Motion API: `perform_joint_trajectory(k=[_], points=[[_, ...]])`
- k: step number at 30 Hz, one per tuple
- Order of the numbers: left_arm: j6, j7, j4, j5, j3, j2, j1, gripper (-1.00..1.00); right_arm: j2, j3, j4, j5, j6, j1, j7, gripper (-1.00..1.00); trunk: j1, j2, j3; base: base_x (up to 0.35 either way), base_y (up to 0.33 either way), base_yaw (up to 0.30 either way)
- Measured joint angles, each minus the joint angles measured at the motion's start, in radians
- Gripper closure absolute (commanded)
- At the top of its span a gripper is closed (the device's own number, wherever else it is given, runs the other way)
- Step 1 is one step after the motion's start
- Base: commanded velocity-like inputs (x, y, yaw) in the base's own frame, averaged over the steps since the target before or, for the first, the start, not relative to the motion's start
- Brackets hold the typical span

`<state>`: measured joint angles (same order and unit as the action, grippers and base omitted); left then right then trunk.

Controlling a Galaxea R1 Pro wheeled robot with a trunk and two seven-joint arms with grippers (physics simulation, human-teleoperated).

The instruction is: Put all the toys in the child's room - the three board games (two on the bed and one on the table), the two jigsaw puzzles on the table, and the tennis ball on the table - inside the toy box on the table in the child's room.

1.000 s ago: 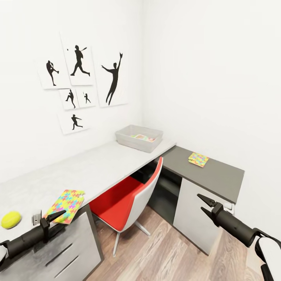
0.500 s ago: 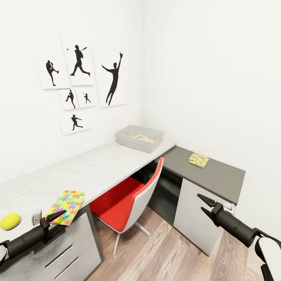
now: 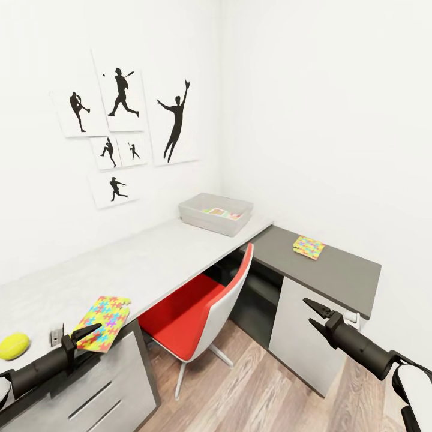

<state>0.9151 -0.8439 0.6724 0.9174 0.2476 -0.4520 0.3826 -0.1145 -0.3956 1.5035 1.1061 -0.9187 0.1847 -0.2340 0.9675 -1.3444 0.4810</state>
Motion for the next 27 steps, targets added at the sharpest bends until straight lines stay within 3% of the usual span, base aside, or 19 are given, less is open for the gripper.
perform_joint_trajectory(k=[4,5,9,14,16,22,27], points=[[0.000,0.000,0.000,0.000,0.000,0.000,0.000,-1.00,0.000,0.000,0.000,0.000,0.000,0.000,0.000,-1.00,0.000,0.000,0.000,0.002,0.001,0.000],[0.000,0.000,0.000,-0.001,0.000,0.000,0.000,1.00,0.000,0.000,0.000,0.000,0.000,0.000,0.000,-1.00,0.000,0.000,0.000,0.000,0.000,0.000],[0.001,0.001,0.000,-0.001,-0.001,0.001,0.000,1.00,0.000,0.000,0.000,0.000,0.000,0.000,0.000,-1.00,0.000,0.000,0.000,0.000,0.000,0.000],[0.012,0.001,0.001,0.028,0.025,0.001,0.001,1.00,0.000,0.000,0.000,0.000,0.000,0.000,0.000,-1.00,0.000,0.000,0.000,0.000,0.000,0.000],[0.003,0.001,0.000,0.010,0.033,0.001,0.000,1.00,0.000,0.000,0.000,0.000,0.000,0.000,0.000,-1.00,0.000,0.000,0.000,0.000,0.000,0.000],[0.001,0.001,0.000,0.007,0.038,0.001,0.000,1.00,0.001,0.000,0.000,0.000,0.000,0.000,0.000,-1.00,0.000,0.000,0.000,0.000,0.000,0.000],[0.002,0.001,0.000,0.006,0.038,0.001,0.000,1.00,0.001,0.000,0.000,0.000,0.000,0.000,0.000,-1.00,-0.019,0.035,-0.016,0.000,0.000,0.000]])
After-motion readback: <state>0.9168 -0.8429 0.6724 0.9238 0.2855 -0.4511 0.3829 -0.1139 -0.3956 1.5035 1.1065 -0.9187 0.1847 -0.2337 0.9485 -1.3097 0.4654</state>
